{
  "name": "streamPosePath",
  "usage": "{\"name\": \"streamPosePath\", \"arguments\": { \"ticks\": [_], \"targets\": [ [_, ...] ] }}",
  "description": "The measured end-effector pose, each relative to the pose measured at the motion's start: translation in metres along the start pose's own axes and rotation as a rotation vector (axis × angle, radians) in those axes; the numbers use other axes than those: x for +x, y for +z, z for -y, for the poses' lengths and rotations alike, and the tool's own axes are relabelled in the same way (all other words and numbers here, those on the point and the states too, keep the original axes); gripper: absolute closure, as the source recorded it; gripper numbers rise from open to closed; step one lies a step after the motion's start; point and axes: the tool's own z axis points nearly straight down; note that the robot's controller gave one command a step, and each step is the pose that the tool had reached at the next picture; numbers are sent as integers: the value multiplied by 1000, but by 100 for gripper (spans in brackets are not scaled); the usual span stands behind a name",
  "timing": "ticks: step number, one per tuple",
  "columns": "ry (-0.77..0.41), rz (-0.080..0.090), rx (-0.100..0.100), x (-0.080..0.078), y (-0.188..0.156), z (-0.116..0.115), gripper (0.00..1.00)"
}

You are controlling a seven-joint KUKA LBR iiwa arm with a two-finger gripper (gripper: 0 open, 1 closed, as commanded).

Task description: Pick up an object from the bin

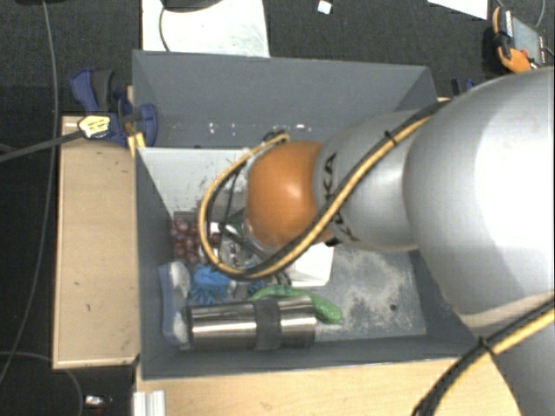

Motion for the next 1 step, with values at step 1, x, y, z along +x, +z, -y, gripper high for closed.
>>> {"name": "streamPosePath", "arguments": {
  "ticks": [1],
  "targets": [
    [1, 0, 0, 0, 0, 0, 100]
  ]
}}
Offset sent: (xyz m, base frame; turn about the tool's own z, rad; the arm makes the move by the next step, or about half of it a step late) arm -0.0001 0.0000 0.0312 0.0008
